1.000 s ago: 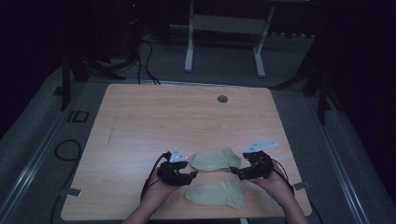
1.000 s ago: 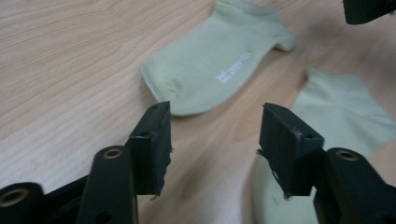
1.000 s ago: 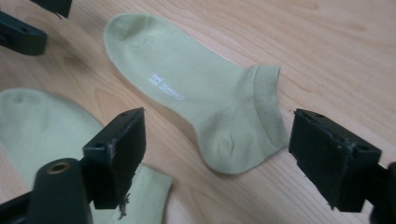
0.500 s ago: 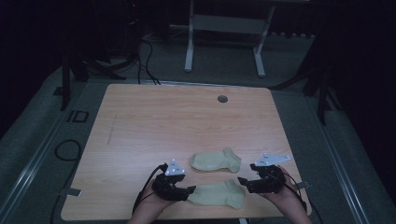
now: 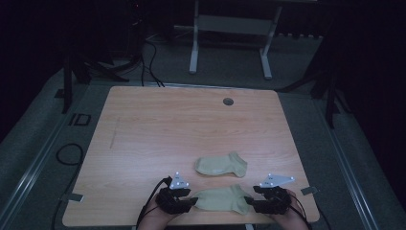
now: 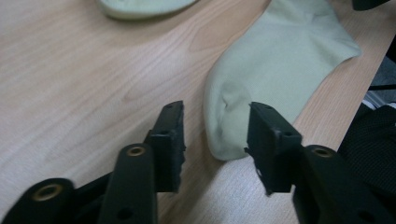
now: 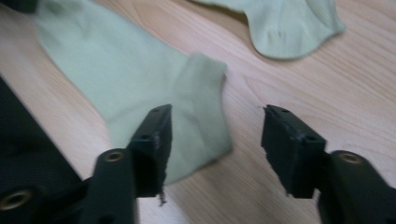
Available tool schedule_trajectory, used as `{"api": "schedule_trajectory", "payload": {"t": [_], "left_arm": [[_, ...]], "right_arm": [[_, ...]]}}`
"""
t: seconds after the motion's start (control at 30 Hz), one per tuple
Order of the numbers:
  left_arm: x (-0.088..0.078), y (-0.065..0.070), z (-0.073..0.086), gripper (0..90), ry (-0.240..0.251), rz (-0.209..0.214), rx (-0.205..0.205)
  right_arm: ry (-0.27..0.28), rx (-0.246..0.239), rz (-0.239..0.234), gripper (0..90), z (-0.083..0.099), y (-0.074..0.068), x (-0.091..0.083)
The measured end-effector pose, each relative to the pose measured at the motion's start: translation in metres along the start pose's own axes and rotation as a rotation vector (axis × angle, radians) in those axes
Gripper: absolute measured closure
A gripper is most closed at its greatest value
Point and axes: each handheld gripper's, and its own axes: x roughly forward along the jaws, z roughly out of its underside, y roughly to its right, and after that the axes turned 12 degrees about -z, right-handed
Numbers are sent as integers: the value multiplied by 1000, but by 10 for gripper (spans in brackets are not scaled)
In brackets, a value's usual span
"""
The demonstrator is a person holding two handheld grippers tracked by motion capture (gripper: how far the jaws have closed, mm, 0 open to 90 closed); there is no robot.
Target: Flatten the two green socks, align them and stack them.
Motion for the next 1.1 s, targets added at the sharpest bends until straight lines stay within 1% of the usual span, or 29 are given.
{"api": "schedule_trajectory", "payload": {"t": [0.03,0.07,0.1,0.13,0.17,0.23,0.3,0.37,0.43,0.5,0.57,0.6,0.67,0.73,0.83,0.9,1.0,1.1], "left_arm": [[2,1,1,603,-4,0,1],[3,1,2,607,-7,0,0],[3,1,2,626,-7,0,0],[6,3,3,626,-18,2,10],[7,3,3,643,-23,3,18],[7,5,2,659,-20,-3,31],[8,5,1,665,-22,-10,43],[9,6,1,681,-15,-13,42],[9,8,1,707,-8,-22,47],[10,8,2,762,-4,-28,48],[10,9,2,849,4,-31,41],[10,9,3,857,8,-38,39],[10,9,2,865,1,-28,49],[8,10,0,868,10,-33,50],[2,10,-3,870,35,-29,35],[-3,8,-7,870,53,-23,30],[-11,7,-14,870,77,-19,26],[-16,5,-20,870,87,-21,28]], "right_arm": [[-2,4,-4,529,1,1,2],[-5,7,-4,552,2,2,4],[-5,7,-4,552,2,2,4],[-20,4,-3,555,3,2,6],[-49,-17,14,558,5,1,11],[-67,-27,12,597,5,1,14],[-74,-42,8,630,4,0,15],[-76,-47,10,673,3,-1,15],[-77,-48,4,736,2,-2,16],[-75,-48,-4,797,2,-2,16],[-74,-38,-11,822,2,-2,17],[-73,-30,-12,827,1,-2,17],[-75,-28,-11,832,1,-3,16],[-58,-20,-4,835,0,-4,13],[-22,-11,-11,837,-3,-6,5],[-5,-15,-16,837,-7,-8,-2],[27,-20,-13,836,-16,-9,-13],[47,-14,-10,837,-24,-9,-22]]}}
